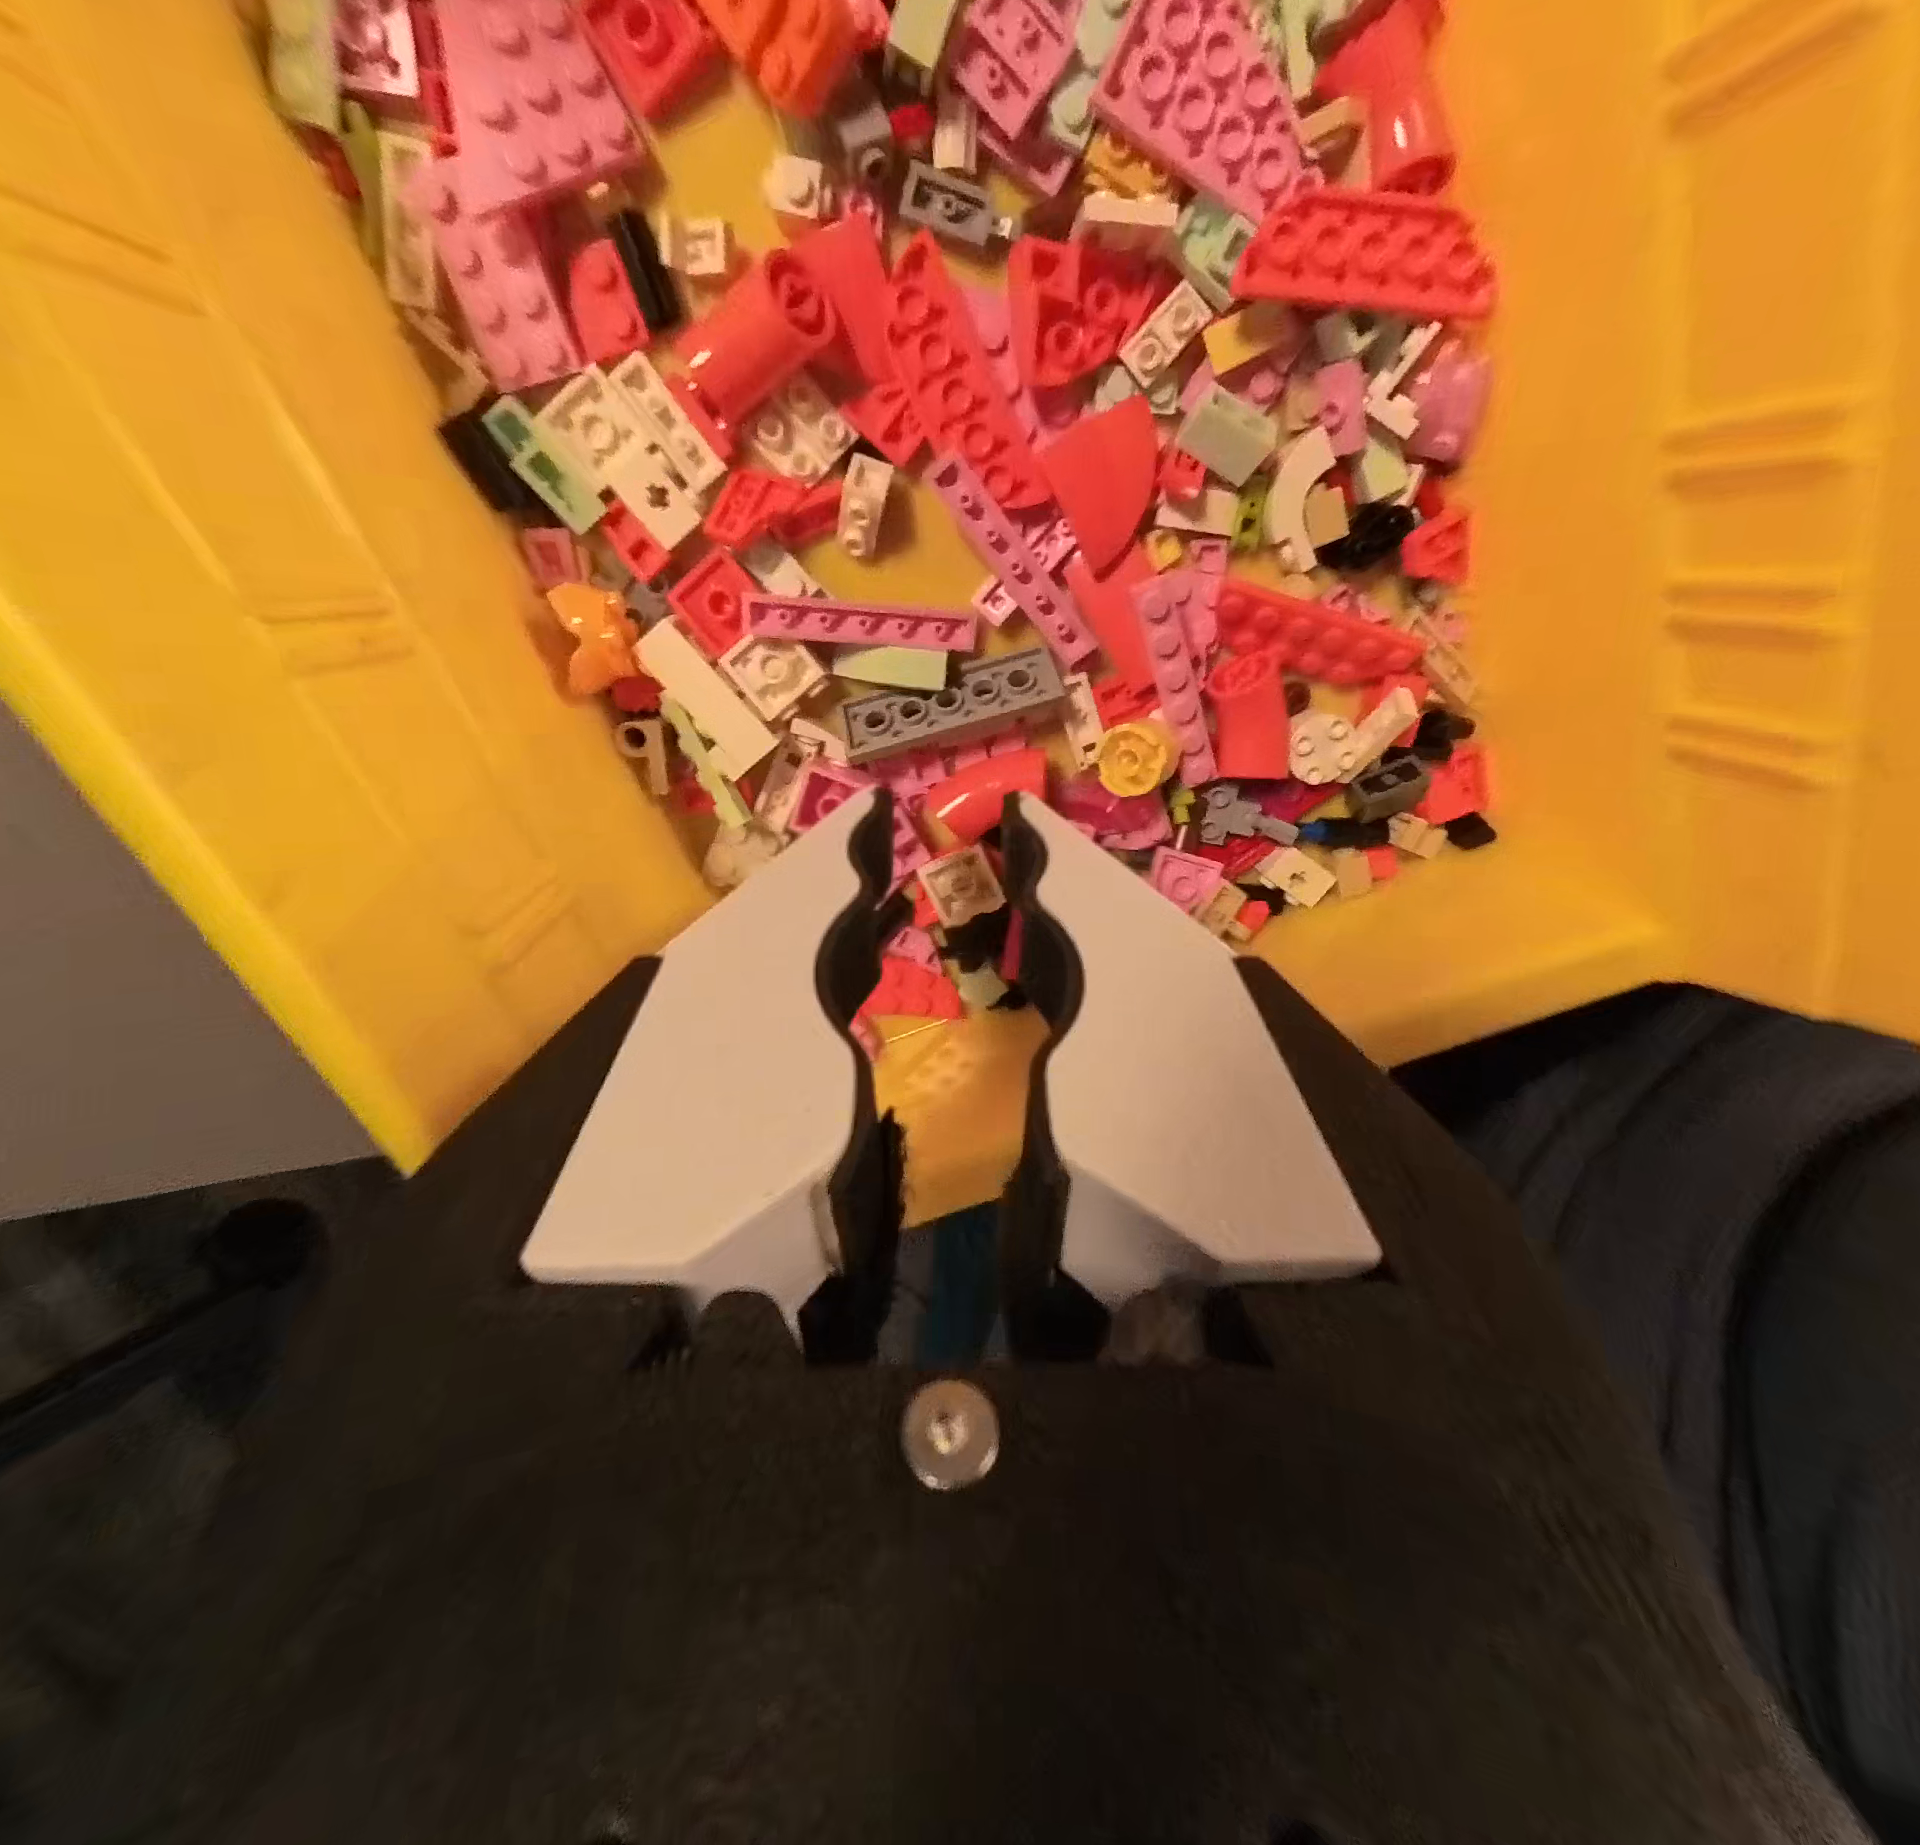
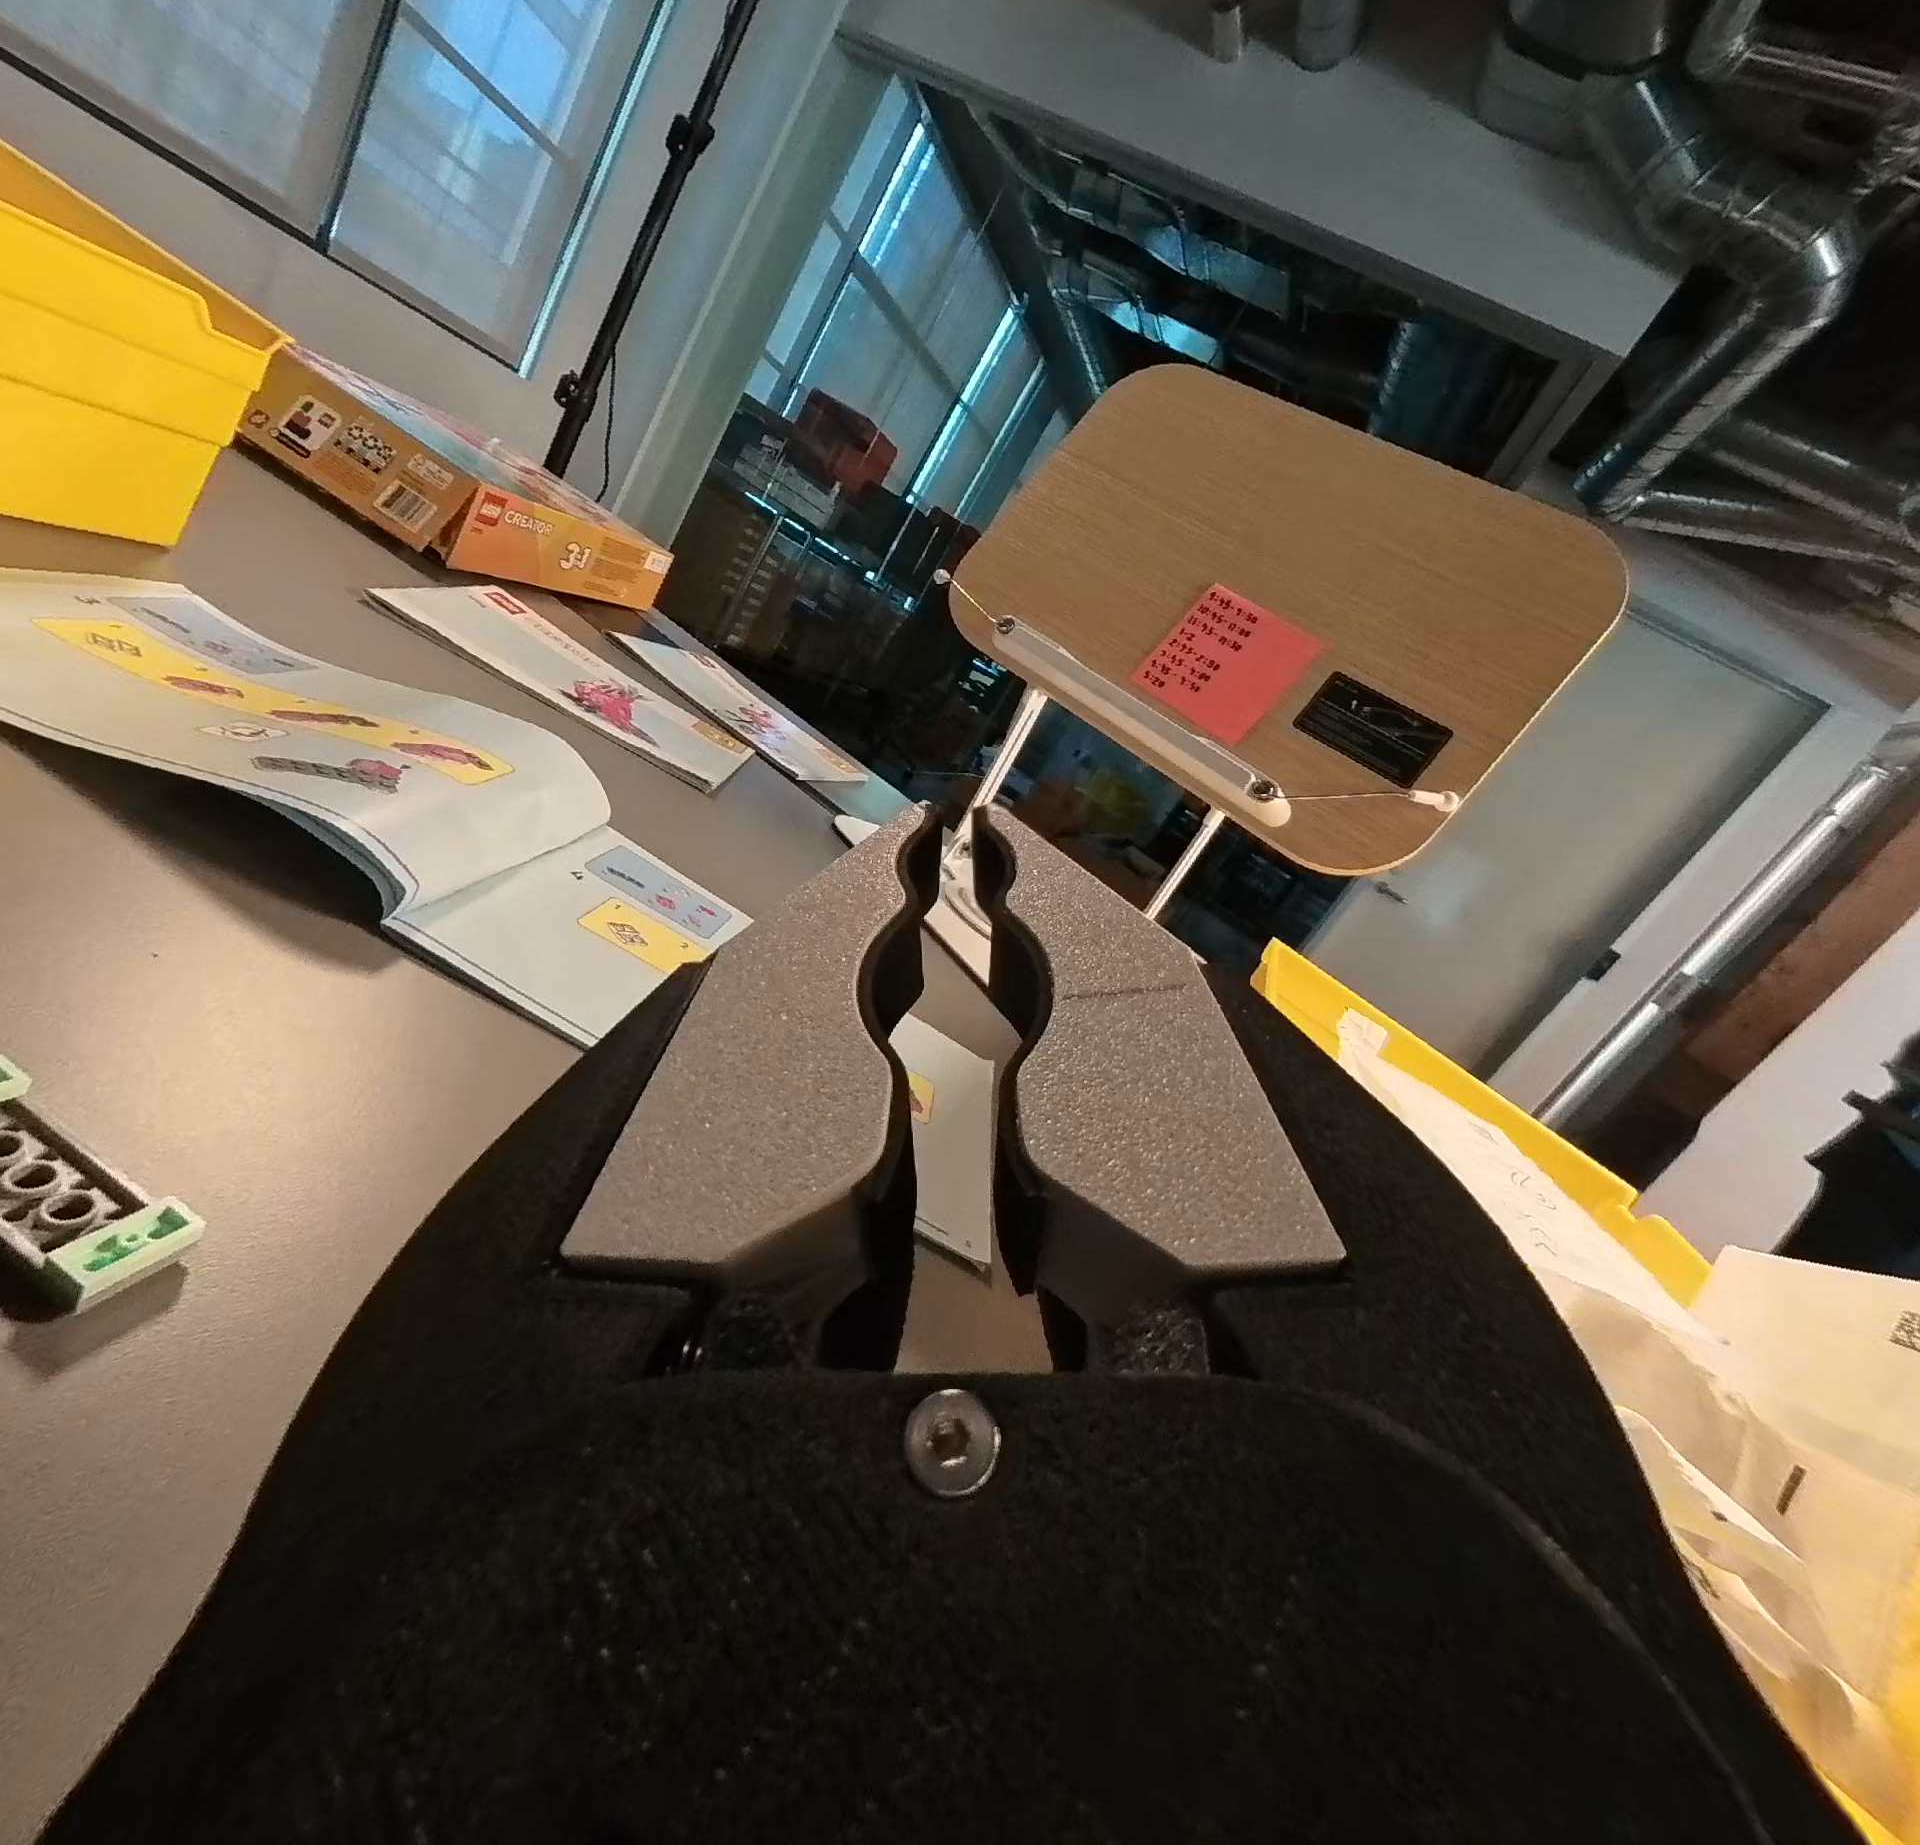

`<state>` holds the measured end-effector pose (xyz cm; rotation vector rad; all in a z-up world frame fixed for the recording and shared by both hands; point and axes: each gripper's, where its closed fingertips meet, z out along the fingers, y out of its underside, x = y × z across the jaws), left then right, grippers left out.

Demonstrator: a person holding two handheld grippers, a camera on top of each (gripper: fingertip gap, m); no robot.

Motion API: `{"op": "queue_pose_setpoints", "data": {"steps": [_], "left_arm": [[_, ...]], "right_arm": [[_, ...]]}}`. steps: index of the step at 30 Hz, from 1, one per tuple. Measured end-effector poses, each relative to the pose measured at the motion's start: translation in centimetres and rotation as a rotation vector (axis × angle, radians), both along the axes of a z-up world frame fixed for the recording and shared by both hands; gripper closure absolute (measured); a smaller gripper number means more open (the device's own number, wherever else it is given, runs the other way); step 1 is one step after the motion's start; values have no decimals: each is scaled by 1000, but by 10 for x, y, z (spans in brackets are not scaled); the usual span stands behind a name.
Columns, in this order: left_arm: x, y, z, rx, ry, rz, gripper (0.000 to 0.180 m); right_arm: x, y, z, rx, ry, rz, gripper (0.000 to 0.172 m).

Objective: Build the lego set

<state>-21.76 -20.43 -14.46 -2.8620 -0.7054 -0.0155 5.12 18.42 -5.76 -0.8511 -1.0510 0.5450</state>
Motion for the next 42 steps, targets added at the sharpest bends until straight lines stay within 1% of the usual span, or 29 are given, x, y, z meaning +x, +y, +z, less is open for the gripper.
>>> {"op": "queue_pose_setpoints", "data": {"steps": [3,5,7,9,12,13,14,15,17,21,27,29,31,32,38,42], "left_arm": [[5,10,-1,14,-39,-39,161],[3,12,-1,-6,-17,-43,160],[-3,4,-3,-76,18,-43,166],[-6,-5,-4,-153,30,-45,165],[-11,-24,-5,-307,40,-70,162],[-12,-29,-7,-349,38,-97,169],[-15,-34,-8,-388,45,-109,172],[-17,-36,-9,-415,41,-111,172],[-15,-37,-12,-432,6,-137,167],[-17,-36,-17,-474,10,-189,156],[-16,-38,-24,-500,-26,-183,155],[-17,-41,-27,-515,-33,-184,159],[-18,-40,-28,-509,-33,-189,171],[-20,-37,-28,-488,-22,-193,174],[-15,-8,-13,-292,-40,-188,174],[-5,13,-1,-141,-105,-196,174]], "right_arm": [[-1,0,-1,1,-5,3,169],[-2,0,-1,0,-8,4,169],[-2,0,-2,0,-12,4,169],[-2,0,-3,-2,-14,4,169],[-3,0,-2,-2,-14,6,169],[-3,0,-2,-1,-13,6,170],[-3,-1,-2,0,-13,7,170],[-3,-1,-2,1,-14,8,170],[-3,-1,-2,2,-15,9,170],[-3,-2,-1,2,-13,10,170],[-4,-4,-1,3,-14,18,170],[-4,-5,-1,6,-15,19,171],[-4,-5,-1,7,-15,20,171],[-4,-5,-1,7,-16,20,171],[-5,-6,-1,10,-20,19,171],[-5,-6,-1,9,-20,19,171]]}}
